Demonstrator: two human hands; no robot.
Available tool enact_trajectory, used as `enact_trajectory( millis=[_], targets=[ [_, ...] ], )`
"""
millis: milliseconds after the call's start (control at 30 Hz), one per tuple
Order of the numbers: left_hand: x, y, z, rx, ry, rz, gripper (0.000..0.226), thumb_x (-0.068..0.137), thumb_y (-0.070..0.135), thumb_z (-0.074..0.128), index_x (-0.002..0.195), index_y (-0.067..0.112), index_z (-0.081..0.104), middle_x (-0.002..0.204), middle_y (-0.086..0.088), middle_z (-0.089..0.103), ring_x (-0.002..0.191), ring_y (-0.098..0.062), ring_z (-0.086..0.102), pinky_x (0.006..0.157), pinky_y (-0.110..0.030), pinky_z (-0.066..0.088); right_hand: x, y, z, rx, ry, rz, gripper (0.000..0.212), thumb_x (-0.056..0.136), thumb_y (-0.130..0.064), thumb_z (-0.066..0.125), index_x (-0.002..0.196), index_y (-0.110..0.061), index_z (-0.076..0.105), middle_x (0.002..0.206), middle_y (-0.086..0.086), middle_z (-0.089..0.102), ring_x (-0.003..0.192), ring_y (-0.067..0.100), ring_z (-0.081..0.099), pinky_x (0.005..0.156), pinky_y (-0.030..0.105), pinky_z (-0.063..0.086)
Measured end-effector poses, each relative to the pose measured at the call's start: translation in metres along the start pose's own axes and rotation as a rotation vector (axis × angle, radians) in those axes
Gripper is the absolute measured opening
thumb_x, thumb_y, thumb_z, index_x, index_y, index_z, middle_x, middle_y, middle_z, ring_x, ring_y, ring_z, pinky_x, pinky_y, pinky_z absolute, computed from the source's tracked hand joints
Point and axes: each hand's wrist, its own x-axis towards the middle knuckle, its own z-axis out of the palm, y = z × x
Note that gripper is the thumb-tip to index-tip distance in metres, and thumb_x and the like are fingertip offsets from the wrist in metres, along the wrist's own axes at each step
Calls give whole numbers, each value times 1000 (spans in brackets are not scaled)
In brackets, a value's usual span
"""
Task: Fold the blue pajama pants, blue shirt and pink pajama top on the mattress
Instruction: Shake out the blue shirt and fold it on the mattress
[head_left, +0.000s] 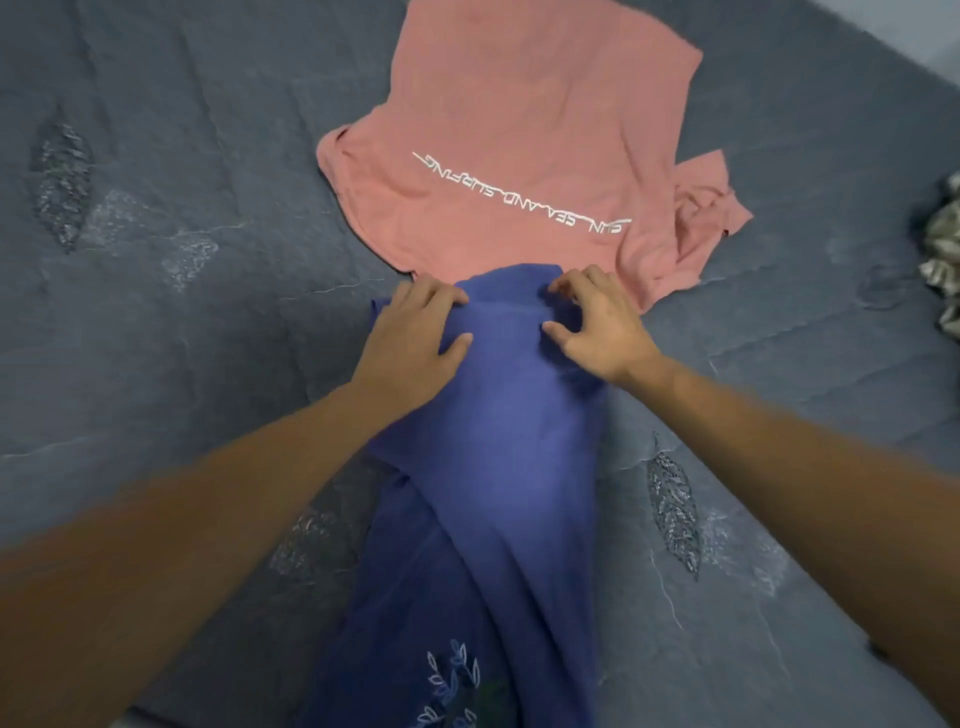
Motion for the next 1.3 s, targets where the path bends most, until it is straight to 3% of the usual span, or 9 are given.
enact_trajectory(
  millis=[100, 267, 367, 533, 633, 733, 867, 1067, 1300],
  targets=[
    [32, 12, 7, 27, -62, 49, 41, 90, 35, 64, 125, 15, 59, 121, -3, 56, 111, -28, 50, 96, -46, 44, 0, 22, -8, 69, -92, 118, 33, 79, -33, 76, 107, -22, 61, 99, -2, 64, 91, 21, 61, 87, 42, 53],
    [62, 22, 13, 142, -229, -9, 28, 90, 49, 64, 101, 24, 64, 106, 6, 63, 105, -23, 52, 98, -47, 41, 7, 42, -15, 15, -181, 210, 24, 75, -24, 82, 76, -10, 62, 79, 7, 63, 72, 20, 54, 64, 33, 47],
    [68, 17, 8, 115, -302, -49, 21, 91, 39, 67, 96, 19, 64, 97, 6, 66, 93, -25, 61, 89, -42, 47, 11, 43, -22, 121, -186, 193, 36, 76, -10, 78, 61, -19, 47, 62, -8, 50, 59, 11, 44, 57, 27, 36],
    [62, 2, 1, -62, -231, -66, 13, 97, 24, 60, 86, 19, 54, 72, 5, 55, 70, -23, 51, 72, -44, 47, 18, 32, -35, 298, -128, 114, 20, 83, -1, 67, 77, -11, 51, 64, -16, 48, 53, -4, 42, 54, 11, 34],
    [58, -8, -2, -81, -168, -81, 12, 100, 25, 55, 89, 20, 51, 72, -2, 58, 68, -24, 52, 68, -45, 48, 35, 21, -36, 270, -75, 48, 28, 85, -6, 66, 77, -26, 48, 69, -9, 47, 60, 2, 40, 60, 20, 36],
    [58, -19, -2, -48, -98, -116, 12, 100, 27, 54, 93, 17, 52, 77, -3, 61, 73, -27, 55, 68, -45, 50, 57, 10, -31, 223, -33, 19, 24, 85, -7, 64, 80, -24, 47, 74, -5, 49, 68, 13, 44, 66, 31, 40],
    [61, -30, 3, 38, -66, -222, 16, 99, 29, 54, 96, 13, 51, 87, -8, 60, 86, -36, 57, 72, -44, 47, 70, 2, -13, 121, -2, 71, 20, 88, -17, 70, 93, -19, 50, 84, -2, 56, 82, 22, 52, 79, 38, 47],
    [18, -15, 13, 365, 125, -233, 34, 91, 33, 56, 121, 15, 52, 125, -14, 49, 113, -36, 47, 85, -48, 39, 6, -11, 27, -31, 186, 71, 60, 82, -38, 72, 132, -17, 48, 129, 7, 48, 115, 32, 47, 94, 48, 45],
    [-105, 30, 42, 213, 86, -335, 71, 92, 39, 60, 154, 19, 32, 153, -13, 34, 137, -37, 37, 104, -52, 39, -121, -24, 64, 107, 148, 252, 80, 79, -37, 80, 145, -17, 40, 146, 8, 38, 129, 32, 40, 108, 47, 40]
  ],
)
